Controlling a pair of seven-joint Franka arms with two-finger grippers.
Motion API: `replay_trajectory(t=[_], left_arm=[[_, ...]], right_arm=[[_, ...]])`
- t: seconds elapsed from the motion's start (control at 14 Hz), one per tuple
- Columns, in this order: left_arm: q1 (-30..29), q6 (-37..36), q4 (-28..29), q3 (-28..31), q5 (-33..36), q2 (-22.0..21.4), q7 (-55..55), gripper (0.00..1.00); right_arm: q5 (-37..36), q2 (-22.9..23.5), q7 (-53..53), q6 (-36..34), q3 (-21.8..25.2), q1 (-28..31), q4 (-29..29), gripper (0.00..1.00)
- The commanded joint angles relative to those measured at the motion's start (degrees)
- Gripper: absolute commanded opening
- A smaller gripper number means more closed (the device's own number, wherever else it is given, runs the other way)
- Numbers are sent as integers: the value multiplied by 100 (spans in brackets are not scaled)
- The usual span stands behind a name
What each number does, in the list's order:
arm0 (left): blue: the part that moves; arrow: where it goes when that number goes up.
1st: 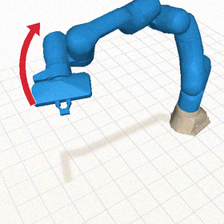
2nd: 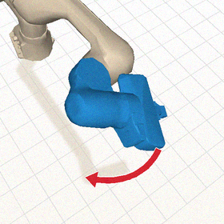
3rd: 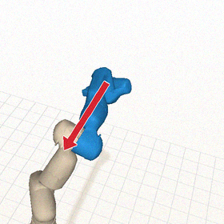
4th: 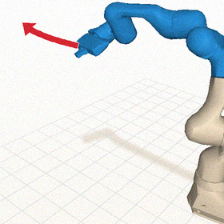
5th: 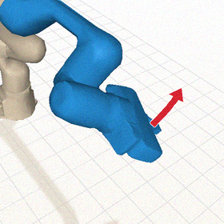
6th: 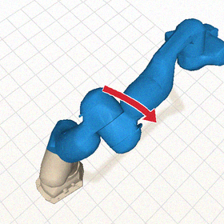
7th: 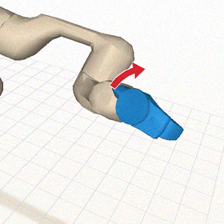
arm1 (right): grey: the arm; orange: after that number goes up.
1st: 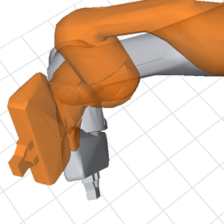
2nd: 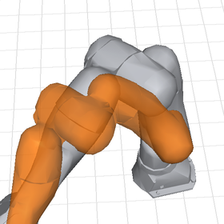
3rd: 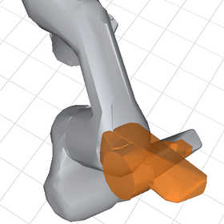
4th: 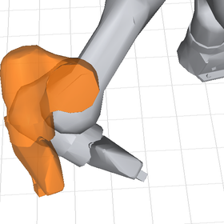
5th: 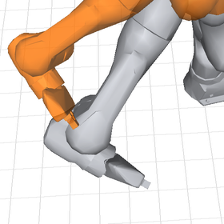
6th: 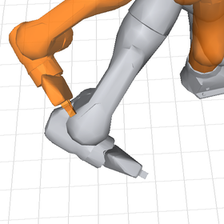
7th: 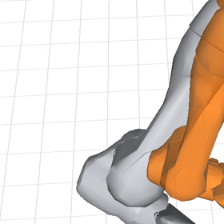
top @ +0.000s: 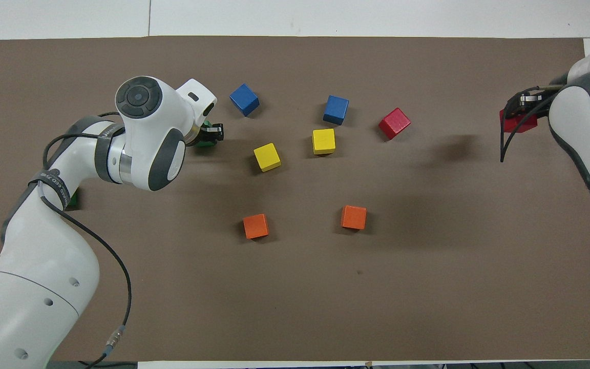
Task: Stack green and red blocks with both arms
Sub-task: 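Stack green on green with the left gripper while the right gripper carries red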
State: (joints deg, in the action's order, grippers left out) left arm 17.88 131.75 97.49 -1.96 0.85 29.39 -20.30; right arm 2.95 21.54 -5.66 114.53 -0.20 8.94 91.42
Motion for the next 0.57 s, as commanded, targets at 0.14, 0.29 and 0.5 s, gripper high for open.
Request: replay_trajectory(t=[0.14, 0.29, 0.5], left_arm=[[-608, -903, 225, 72, 83, -1073, 252, 0], [-1030, -1081, 751, 72, 74, -1644, 990, 0], [-1750, -1020, 1595, 64, 47, -2383, 2018, 0]], right_arm=[[-136, -659, 416, 1368, -59, 64, 1649, 10], [-278, -660, 548, 1520, -59, 20, 1826, 10], [-339, -660, 575, 1880, -68, -7, 2108, 10]])
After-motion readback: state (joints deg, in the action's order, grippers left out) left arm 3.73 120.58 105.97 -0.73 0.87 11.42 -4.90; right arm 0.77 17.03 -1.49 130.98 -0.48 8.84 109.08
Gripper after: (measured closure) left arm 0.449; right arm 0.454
